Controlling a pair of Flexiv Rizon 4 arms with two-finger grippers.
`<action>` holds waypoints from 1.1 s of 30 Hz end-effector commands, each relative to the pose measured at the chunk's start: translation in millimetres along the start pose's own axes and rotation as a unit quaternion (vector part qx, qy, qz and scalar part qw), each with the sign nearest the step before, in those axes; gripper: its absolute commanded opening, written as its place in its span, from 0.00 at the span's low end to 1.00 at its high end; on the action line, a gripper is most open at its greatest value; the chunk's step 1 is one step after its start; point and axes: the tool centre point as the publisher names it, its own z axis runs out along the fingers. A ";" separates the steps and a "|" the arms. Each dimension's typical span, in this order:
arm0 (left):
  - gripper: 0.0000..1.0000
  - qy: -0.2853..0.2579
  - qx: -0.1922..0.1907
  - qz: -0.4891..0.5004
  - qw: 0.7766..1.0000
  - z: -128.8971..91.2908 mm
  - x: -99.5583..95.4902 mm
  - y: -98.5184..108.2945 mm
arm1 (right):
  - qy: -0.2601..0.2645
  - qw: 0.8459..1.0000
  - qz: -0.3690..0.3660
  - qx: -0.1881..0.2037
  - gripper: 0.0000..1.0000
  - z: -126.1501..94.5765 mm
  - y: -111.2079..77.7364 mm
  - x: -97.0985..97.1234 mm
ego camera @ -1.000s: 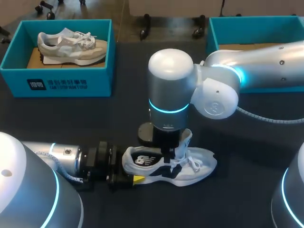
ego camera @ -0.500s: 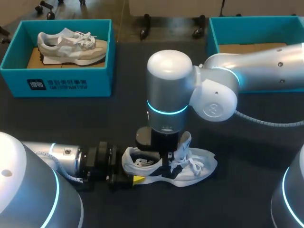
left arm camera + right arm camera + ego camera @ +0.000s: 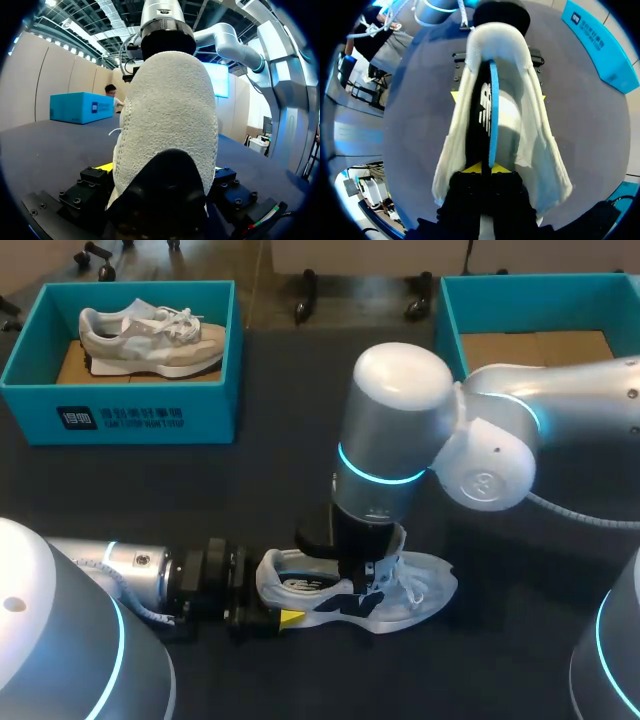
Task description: Take the shoe out of the shoebox, open the shoe tongue, remove and reinsert the insole, then place the shoe into the shoebox
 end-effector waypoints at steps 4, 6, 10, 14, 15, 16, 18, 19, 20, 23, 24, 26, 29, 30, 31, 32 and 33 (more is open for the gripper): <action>0.00 -0.002 0.001 0.000 1.000 0.8 -0.6 1.7 | -0.011 0.998 -0.018 -0.053 0.00 -20.3 -8.8 9.2; 0.00 -0.002 0.001 0.000 1.000 0.8 -0.6 1.7 | -0.012 0.998 -0.022 -0.057 0.00 -22.5 -8.3 7.6; 0.00 -0.002 0.001 0.000 1.000 0.8 -0.6 1.7 | -0.010 0.996 -0.034 -0.079 0.00 -26.3 -8.2 4.6; 0.00 -0.002 0.001 0.000 1.000 0.8 -0.6 1.7 | -0.004 0.994 -0.050 -0.095 0.00 -28.2 -7.9 2.6; 0.00 -0.002 0.001 0.000 1.000 0.8 -0.6 1.7 | -0.002 0.993 -0.057 -0.102 0.00 -28.6 -7.9 2.0; 0.00 -0.002 0.001 0.000 1.000 0.8 -0.6 1.7 | 0.001 0.991 -0.065 -0.113 0.00 -29.1 -8.4 1.4; 0.00 -0.002 0.001 0.000 1.000 0.8 -0.6 1.7 | 0.003 0.990 -0.075 -0.123 0.00 -29.6 -9.7 0.7; 0.00 -0.002 0.001 0.000 1.000 0.8 -0.6 1.7 | 0.003 0.990 -0.074 -0.123 0.00 -29.7 -9.8 0.7; 0.00 -0.002 0.001 0.000 1.000 0.8 -0.6 1.7 | 0.005 0.989 -0.082 -0.126 0.00 -29.6 -9.7 0.4; 0.00 -0.002 0.001 0.000 1.000 0.8 -0.6 1.7 | 0.006 0.987 -0.093 -0.133 0.00 -31.4 -8.6 1.0; 0.00 -0.002 0.001 0.000 1.000 0.8 -0.6 1.7 | 0.006 0.986 -0.098 -0.136 0.00 -32.6 -8.4 1.1; 0.00 -0.002 0.001 0.000 1.000 0.8 -0.6 1.7 | 0.010 0.983 -0.112 -0.142 0.00 -34.5 -8.1 1.2; 0.00 -0.002 0.001 0.000 1.000 0.8 -0.6 1.7 | 0.011 0.983 -0.120 -0.141 0.00 -36.8 -7.3 1.8; 0.00 -0.002 0.001 0.000 1.000 0.8 -0.6 1.7 | 0.012 0.981 -0.127 -0.144 0.00 -37.7 -6.8 2.2; 0.00 -0.002 0.001 0.000 1.000 0.8 -0.6 1.7 | 0.011 0.980 -0.131 -0.150 0.00 -38.8 -6.6 2.8; 0.00 -0.002 0.001 0.000 1.000 0.8 -0.6 1.7 | 0.011 0.980 -0.131 -0.150 0.00 -39.9 -6.7 3.3; 0.00 -0.002 0.001 0.000 1.000 0.8 -0.6 1.7 | 0.012 0.979 -0.138 -0.151 0.00 -40.9 -6.3 3.5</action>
